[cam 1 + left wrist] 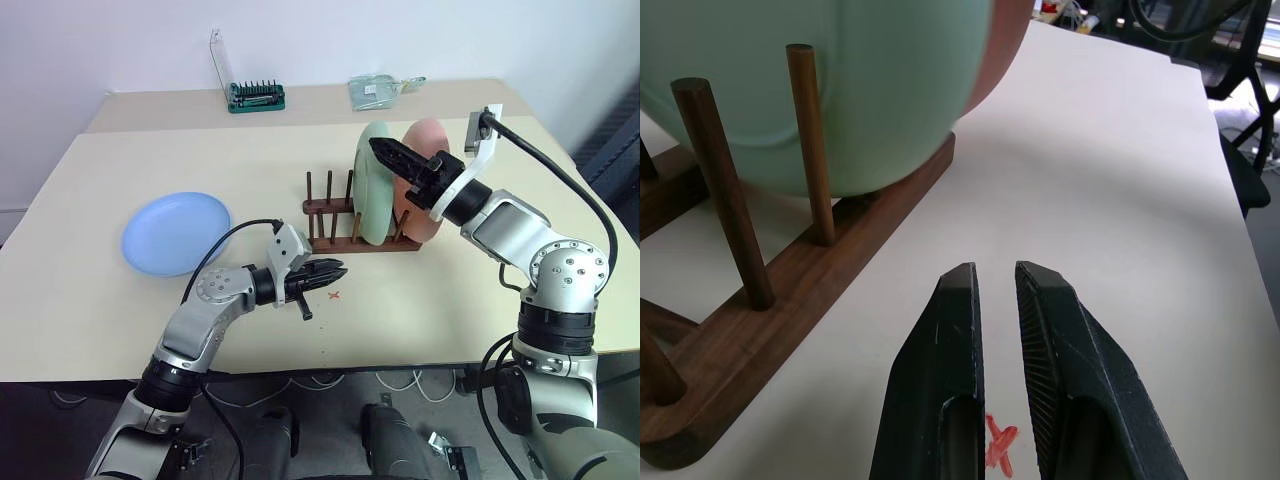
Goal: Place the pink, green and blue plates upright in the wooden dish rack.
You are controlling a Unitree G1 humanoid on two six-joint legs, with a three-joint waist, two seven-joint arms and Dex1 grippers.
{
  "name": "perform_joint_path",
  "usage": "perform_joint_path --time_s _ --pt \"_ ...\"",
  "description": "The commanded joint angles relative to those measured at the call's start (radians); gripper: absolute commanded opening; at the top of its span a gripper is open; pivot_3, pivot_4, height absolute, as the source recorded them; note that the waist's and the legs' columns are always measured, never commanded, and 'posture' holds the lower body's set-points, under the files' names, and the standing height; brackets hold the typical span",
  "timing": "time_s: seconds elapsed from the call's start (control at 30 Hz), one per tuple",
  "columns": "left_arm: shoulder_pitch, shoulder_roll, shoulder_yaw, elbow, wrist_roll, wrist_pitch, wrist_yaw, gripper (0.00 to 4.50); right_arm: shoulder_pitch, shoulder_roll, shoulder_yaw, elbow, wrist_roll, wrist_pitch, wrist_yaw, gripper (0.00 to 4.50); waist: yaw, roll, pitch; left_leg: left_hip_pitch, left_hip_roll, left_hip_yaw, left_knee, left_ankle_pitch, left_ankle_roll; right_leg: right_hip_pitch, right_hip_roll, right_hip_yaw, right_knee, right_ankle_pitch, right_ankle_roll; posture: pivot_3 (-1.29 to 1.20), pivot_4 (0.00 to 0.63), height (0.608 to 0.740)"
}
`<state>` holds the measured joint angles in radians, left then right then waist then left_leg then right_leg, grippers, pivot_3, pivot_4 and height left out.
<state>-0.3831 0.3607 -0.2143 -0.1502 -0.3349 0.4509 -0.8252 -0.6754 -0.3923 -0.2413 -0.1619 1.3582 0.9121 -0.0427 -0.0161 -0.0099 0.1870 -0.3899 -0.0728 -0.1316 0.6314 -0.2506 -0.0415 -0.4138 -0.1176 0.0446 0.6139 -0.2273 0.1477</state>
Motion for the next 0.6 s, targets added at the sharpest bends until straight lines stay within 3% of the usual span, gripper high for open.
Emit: perform_joint_path --time_s 0.03,0.3,0.5,0.6 --pt "0.0 -0.004 0.002 -0.036 -0.006 -0.007 0.003 0.57 -0.03 -0.008 -0.014 -0.048 0.011 -0.003 -0.002 4.44 0.0 0.0 0.0 0.0 0.0 0.0 0.0 0.0 0.0 0.0 0.0 0.0 0.0 0.0 0.0 0.0 0.15 0.74" --pt "-0.02 -0.003 0.01 -0.057 -0.015 0.027 0.01 0.57 -0.078 -0.123 0.009 -0.13 -0.07 0.024 0.027 4.44 0.001 0.0 0.0 0.0 0.0 0.0 0.0 0.0 0.0 0.0 0.0 0.0 0.0 0.0 0.0 0.0 0.15 0.74" --pt "-0.029 -0.006 0.019 -0.068 -0.012 0.026 0.029 0.57 -0.078 -0.284 0.073 -0.223 -0.237 0.009 0.189 4.44 0.002 0.0 0.0 -0.001 0.0 0.0 0.0 0.0 0.0 0.0 0.0 0.0 -0.001 0.0 0.0 0.0 0.15 0.74" --pt "-0.065 -0.006 0.142 -0.039 -0.069 0.052 0.085 1.5 -0.103 -0.394 0.141 -0.277 -0.409 -0.083 0.364 4.5 0.001 0.0 0.0 -0.001 0.0 0.001 0.0 0.0 0.0 0.0 0.0 0.0 -0.001 0.0 0.0 0.0 0.15 0.74"
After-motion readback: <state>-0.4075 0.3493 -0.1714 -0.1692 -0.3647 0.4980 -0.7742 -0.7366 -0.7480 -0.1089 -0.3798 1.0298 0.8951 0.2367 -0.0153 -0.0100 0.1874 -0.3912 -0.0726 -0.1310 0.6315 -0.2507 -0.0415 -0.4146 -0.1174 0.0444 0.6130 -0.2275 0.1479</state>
